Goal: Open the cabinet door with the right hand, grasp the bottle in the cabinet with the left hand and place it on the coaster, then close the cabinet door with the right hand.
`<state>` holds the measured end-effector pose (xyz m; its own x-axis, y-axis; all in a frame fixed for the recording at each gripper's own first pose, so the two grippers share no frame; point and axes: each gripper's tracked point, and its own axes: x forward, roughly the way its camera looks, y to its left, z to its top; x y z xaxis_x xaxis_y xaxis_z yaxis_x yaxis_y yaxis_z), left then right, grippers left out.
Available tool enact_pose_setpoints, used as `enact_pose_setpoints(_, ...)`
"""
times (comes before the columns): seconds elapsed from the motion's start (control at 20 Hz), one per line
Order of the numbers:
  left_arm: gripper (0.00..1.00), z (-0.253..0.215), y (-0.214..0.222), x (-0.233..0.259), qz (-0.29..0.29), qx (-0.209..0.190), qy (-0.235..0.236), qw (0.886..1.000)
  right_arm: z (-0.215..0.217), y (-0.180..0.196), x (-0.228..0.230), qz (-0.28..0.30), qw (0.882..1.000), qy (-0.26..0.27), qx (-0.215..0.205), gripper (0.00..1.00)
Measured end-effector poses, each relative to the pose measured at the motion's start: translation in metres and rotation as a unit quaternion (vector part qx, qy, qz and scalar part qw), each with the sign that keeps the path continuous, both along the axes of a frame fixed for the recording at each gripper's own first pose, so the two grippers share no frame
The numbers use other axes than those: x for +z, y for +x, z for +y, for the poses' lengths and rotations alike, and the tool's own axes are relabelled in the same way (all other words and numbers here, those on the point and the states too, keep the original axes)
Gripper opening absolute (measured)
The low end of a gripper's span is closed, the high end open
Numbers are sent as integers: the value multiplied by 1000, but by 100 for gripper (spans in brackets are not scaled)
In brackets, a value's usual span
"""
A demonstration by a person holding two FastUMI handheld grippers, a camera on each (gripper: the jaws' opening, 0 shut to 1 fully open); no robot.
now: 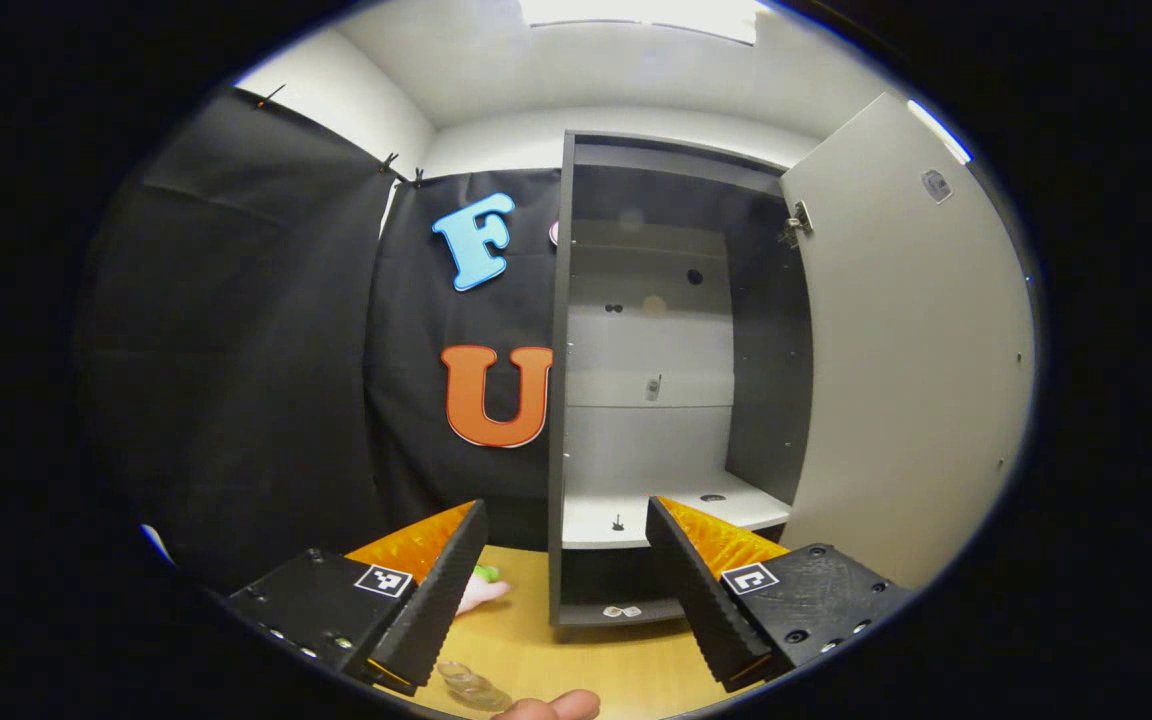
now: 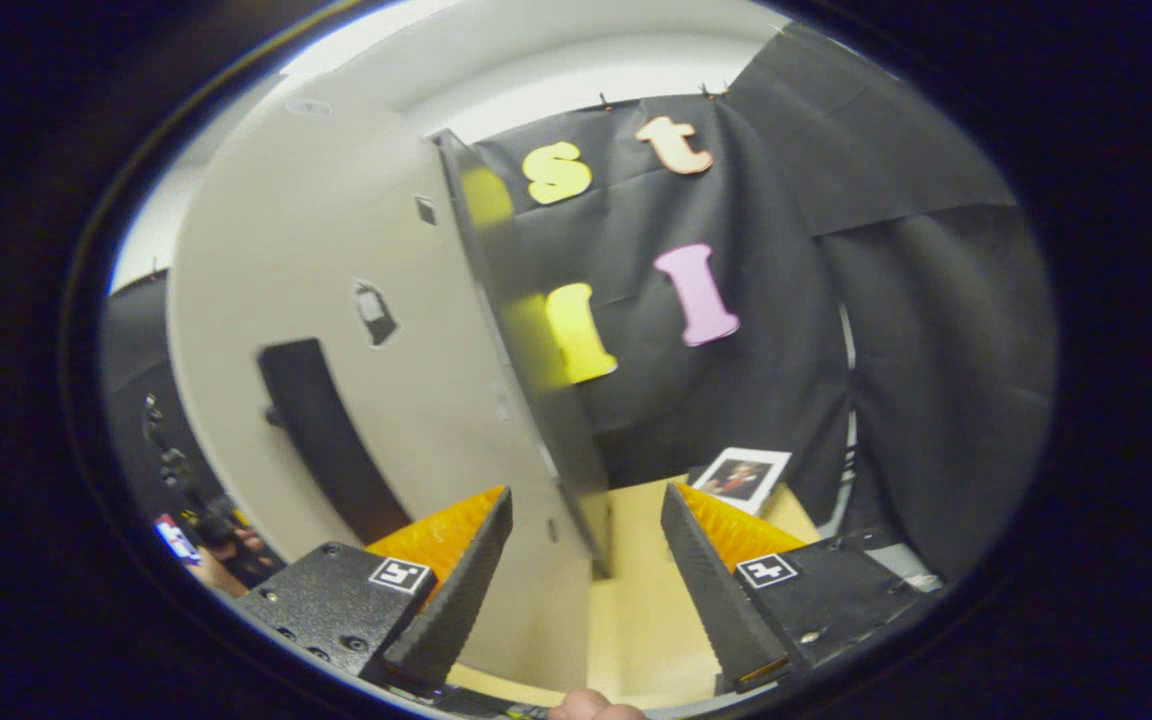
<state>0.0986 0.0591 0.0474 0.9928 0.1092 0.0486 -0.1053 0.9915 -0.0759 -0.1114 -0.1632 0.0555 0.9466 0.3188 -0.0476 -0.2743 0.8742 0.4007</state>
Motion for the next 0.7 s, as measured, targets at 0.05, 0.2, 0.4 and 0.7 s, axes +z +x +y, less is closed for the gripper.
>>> enact_pose_setpoints(0.05, 96, -8, -3, -3, 5, -2, 18, 1000, 2, -11, 8, -9, 999, 16, 33, 92)
enact_pose_setpoints(0.2, 96, -18, -4, -1, 8, -2, 82, 997, 3, -20, 36, -54, 995, 53, 66, 96)
enact_pose_setpoints(0.4, 96, -35, -1, 3, -1, -21, 78, 997, 36, -18, 37, -81, 991, 37, 101, 96)
enact_pose_setpoints(0.7, 96, -37, 5, -3, 5, -12, 89, 996, 84, 0, 32, -59, 982, 84, 158, 96)
